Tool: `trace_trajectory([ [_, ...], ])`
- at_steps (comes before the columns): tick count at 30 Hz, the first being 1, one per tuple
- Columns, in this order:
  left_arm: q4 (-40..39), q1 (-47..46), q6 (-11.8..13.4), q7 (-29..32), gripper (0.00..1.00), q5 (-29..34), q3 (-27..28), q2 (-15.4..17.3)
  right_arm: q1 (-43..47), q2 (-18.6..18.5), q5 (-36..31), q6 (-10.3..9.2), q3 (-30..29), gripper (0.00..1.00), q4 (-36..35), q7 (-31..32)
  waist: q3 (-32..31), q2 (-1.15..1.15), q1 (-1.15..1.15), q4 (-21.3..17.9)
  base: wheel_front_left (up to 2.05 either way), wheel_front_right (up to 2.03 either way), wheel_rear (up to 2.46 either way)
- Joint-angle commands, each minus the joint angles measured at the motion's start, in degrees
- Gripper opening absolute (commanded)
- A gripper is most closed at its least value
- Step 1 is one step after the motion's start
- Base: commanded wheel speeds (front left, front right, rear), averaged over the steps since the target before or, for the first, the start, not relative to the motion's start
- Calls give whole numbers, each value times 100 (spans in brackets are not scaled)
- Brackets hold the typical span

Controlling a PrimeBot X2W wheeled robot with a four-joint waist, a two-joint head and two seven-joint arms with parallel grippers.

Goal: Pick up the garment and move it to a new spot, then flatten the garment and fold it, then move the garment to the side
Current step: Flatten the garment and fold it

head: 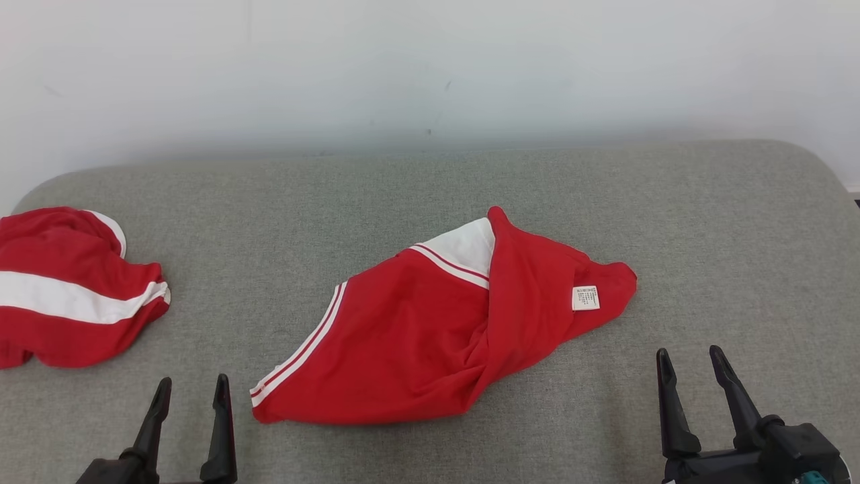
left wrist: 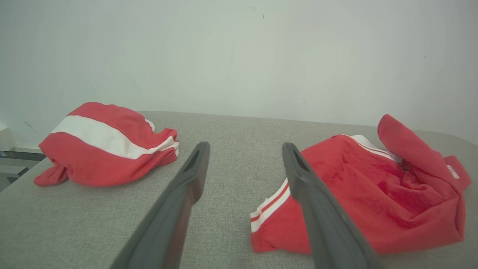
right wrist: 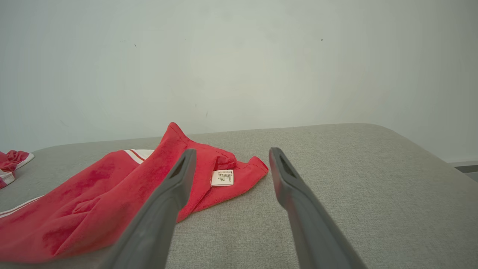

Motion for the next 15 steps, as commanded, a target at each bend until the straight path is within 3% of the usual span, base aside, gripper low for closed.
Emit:
trace_trajectory([
  [1, 22, 15, -6, -5, 100, 24, 7, 21, 32, 19, -33, -13, -2, 100, 10, -2, 3, 0, 1, 2, 0, 0, 0],
  [15, 694, -519, -28, -5, 100, -65, -291, 342, -257, 61, -65, -13, 129, 100, 159, -2, 387, 0, 1, -230, 0, 0, 0],
])
